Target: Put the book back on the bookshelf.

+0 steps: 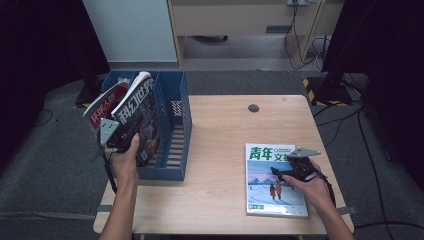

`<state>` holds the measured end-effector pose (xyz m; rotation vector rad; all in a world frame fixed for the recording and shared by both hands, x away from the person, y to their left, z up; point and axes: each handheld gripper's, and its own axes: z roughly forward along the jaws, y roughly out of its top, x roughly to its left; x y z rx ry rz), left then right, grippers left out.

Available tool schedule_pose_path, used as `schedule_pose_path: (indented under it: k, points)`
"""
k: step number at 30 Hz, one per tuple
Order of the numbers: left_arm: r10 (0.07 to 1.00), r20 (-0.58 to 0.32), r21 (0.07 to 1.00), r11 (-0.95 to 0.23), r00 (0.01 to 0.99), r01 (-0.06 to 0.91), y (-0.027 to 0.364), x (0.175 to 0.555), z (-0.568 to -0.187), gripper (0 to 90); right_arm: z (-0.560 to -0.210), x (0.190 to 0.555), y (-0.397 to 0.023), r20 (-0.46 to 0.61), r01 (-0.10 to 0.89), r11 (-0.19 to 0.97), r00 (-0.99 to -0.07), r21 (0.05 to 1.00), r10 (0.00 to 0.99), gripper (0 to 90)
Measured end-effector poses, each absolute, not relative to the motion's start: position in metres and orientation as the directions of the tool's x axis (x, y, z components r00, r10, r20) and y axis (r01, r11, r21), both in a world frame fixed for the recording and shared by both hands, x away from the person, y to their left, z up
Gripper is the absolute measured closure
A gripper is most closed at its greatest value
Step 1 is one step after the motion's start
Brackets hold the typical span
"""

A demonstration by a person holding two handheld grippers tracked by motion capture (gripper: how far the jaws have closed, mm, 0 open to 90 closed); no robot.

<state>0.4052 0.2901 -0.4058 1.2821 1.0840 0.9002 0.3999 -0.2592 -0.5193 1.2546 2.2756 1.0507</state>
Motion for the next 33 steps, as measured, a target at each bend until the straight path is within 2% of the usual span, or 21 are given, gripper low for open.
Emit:
schedule_pose_path:
  k: [33]
  points:
    - [0.96,-0.129,0.989,0.108,0.249,0.097,0.294,0.399,-0.438,81.4,-0.52,0.399,-0.259,0.044,0.575,0.35,-0.559,0.739,0.828,16.1]
